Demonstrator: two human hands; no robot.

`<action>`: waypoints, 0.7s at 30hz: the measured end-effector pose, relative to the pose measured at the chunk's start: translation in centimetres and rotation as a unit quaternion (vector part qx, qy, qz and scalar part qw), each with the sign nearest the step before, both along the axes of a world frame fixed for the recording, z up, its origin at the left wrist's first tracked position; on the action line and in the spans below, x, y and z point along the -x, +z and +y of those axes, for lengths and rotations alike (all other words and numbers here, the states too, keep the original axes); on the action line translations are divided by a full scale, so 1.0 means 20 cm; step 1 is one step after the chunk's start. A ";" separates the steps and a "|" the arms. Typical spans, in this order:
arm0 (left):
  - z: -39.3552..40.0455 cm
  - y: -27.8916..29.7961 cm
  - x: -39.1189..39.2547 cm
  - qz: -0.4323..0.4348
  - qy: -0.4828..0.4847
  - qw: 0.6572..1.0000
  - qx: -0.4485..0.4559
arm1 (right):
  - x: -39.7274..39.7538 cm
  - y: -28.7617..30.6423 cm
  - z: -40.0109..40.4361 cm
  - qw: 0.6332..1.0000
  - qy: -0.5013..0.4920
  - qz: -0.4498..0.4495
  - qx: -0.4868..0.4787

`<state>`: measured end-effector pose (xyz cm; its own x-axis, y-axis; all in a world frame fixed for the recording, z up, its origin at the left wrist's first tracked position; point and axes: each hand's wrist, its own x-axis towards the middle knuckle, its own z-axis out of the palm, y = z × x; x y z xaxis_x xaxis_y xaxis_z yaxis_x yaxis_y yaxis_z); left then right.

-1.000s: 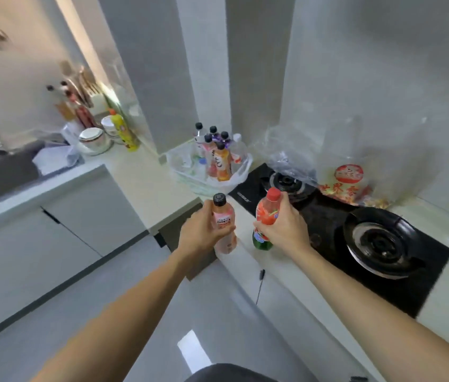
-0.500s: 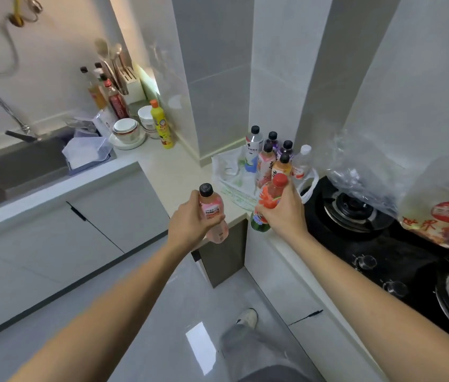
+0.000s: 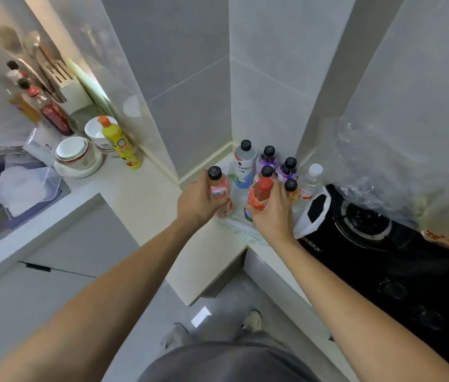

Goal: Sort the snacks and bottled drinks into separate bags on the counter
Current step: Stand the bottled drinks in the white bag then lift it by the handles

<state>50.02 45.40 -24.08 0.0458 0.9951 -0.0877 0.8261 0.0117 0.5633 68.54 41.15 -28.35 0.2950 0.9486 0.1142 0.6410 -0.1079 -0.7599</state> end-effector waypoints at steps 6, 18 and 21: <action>0.36 -0.13 0.00 -0.003 -0.090 0.996 0.024 | 0.13 -0.09 0.10 0.998 -0.059 -0.018 -0.028; 0.69 -0.33 -0.01 0.005 -0.291 0.956 0.043 | 0.47 -0.19 0.26 0.964 -0.260 -0.043 0.033; 0.72 -0.35 0.02 -0.005 -0.303 0.952 0.044 | 0.53 -0.19 0.31 0.954 -0.296 -0.030 0.037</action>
<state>49.56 59.82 -31.02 0.6099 0.7748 -0.1664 0.6912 -0.4174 0.5899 57.86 47.40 -32.12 0.7768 0.6237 0.0869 0.4935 -0.5173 -0.6992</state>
